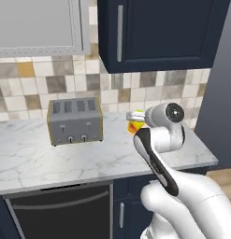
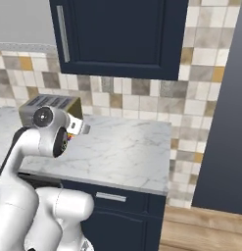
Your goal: Place the pitcher and cup on the dining counter for serving.
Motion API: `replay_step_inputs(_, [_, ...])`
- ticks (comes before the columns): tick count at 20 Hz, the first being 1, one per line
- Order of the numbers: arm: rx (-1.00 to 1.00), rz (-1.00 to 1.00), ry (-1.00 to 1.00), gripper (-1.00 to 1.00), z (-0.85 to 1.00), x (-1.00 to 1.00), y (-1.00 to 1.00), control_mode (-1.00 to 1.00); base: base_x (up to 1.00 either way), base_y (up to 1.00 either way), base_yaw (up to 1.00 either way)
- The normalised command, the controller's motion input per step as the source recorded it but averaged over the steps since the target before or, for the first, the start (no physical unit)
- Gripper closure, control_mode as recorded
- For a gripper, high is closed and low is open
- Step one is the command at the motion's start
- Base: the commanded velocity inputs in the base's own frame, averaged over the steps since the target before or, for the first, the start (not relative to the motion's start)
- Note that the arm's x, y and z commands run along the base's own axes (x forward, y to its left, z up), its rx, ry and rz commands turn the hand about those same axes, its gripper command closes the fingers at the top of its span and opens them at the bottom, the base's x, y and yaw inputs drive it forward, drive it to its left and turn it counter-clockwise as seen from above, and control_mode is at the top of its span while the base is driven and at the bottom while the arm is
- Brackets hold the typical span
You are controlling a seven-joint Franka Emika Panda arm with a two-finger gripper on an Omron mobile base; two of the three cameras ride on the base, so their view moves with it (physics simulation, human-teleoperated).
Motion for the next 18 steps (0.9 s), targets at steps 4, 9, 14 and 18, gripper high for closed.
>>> replay_step_inputs(4, [0.0, 0.0, 0.0, 1.0, 0.0, 0.0, 0.0, 1.0, -0.82, -0.3, 0.78])
replay_step_inputs(9, [0.0, 0.0, 0.0, 1.0, 0.0, 0.0, 0.0, 1.0, -0.47, -0.23, 0.98])
replay_step_inputs(14, [0.0, 0.0, 0.0, 1.0, 0.0, 0.0, 0.0, 1.0, -0.15, 0.0, 1.0])
replay_step_inputs(18, [0.0, 0.0, 0.0, 1.0, 0.0, 0.0, 0.0, 1.0, -0.17, 0.0, 1.0])
